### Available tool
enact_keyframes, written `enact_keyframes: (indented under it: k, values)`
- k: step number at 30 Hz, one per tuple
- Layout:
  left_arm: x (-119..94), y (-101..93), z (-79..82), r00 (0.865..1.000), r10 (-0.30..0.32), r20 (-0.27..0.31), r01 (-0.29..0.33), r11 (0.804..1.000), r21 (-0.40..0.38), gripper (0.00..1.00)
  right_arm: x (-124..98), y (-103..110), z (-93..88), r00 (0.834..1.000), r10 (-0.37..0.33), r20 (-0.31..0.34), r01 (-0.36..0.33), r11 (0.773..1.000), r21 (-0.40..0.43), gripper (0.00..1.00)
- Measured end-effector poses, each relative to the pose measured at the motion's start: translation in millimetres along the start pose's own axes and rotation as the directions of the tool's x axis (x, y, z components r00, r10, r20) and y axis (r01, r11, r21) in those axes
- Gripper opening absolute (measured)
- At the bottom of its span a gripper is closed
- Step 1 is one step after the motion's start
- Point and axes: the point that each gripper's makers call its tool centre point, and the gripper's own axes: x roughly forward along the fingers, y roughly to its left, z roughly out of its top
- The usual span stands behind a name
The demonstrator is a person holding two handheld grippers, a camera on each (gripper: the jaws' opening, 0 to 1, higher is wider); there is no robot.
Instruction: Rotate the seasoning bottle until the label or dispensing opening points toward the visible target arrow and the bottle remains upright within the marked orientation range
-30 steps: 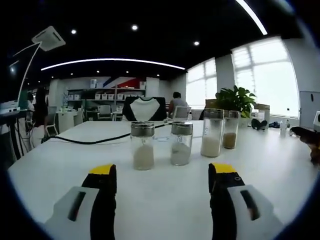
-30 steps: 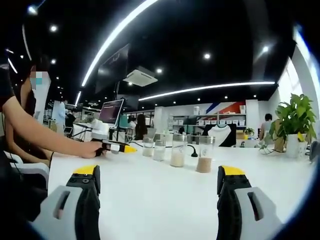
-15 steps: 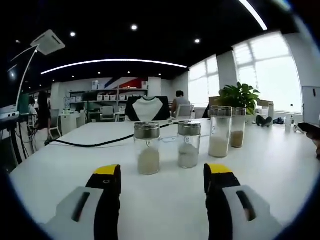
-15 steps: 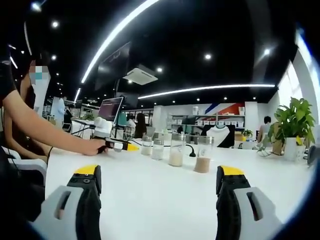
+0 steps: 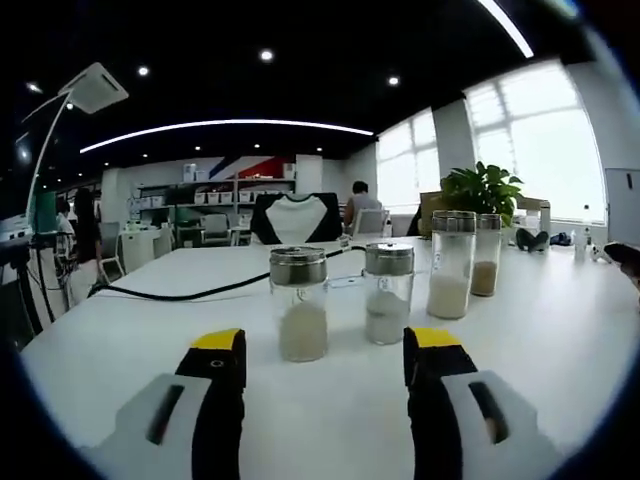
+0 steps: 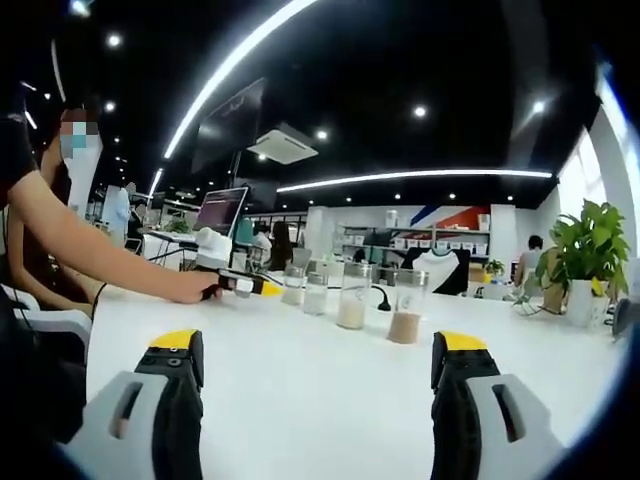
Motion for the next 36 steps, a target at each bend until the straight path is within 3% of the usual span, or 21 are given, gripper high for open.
enact_keyframes:
  k: [22, 36]
  values:
    - [20, 12.6, 2.1, 0.999, 0.038, -0.002, -0.038, 0.999, 0.000, 0.62, 1, 0, -2.3, 1.000, 0.001, -0.012, -0.001, 1.000, -0.017, 0.96]
    - [33, 19.8, 5.1, 0.999, 0.043, 0.015, -0.043, 0.999, 0.024, 0.51, 2, 1, -4.4, 1.000, 0.000, -0.023, 0.000, 1.000, -0.028, 0.96]
